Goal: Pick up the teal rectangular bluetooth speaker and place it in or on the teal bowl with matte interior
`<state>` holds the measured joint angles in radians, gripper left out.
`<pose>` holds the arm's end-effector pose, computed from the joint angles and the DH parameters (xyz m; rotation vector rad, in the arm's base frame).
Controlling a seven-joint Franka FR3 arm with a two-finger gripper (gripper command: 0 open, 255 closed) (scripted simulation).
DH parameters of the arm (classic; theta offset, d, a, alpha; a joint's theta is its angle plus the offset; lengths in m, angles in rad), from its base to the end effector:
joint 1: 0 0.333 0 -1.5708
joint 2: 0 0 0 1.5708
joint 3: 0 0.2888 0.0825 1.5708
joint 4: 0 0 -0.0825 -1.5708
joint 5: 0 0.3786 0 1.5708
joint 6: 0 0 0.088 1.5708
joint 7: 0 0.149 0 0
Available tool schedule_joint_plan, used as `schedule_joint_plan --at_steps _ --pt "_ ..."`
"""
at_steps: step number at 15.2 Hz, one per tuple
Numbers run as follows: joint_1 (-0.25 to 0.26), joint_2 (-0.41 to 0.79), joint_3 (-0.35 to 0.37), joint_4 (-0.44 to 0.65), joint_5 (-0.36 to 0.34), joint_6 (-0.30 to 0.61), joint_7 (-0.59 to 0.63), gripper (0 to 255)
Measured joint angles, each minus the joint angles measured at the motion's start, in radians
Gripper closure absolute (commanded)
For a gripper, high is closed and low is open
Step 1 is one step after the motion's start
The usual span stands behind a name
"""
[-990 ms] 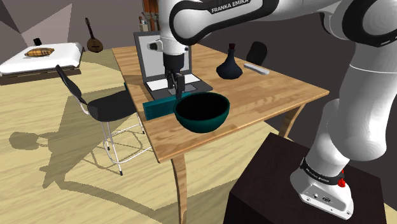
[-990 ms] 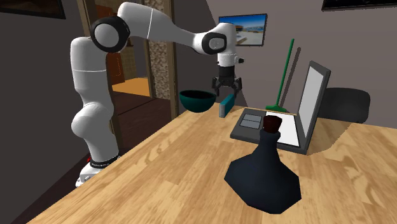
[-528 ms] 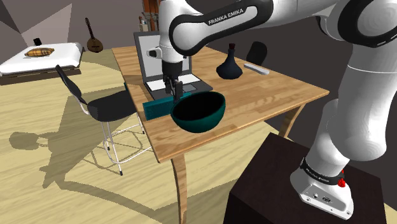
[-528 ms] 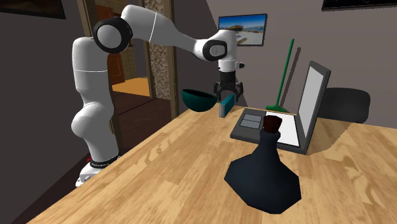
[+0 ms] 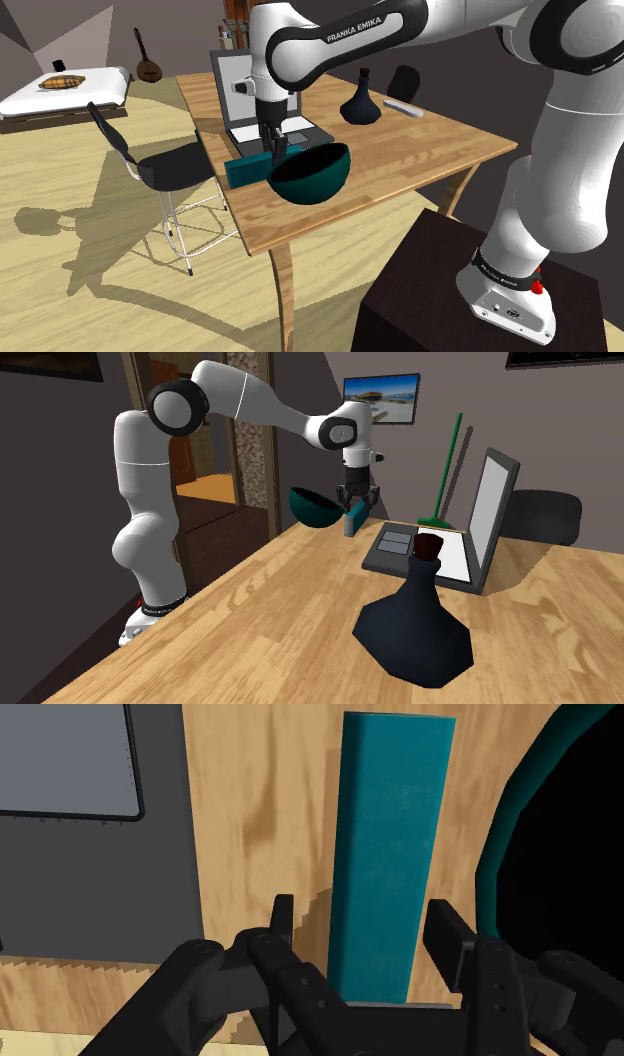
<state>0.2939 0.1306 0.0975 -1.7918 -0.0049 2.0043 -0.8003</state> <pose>0.5583 0.2282 0.4147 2.5903 1.7573 0.1291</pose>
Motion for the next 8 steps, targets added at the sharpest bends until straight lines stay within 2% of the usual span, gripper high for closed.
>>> schedule_joint_plan --at_steps 8 --pt "0.001 0.006 0.001 0.001 0.0 -0.003 -0.002 255"
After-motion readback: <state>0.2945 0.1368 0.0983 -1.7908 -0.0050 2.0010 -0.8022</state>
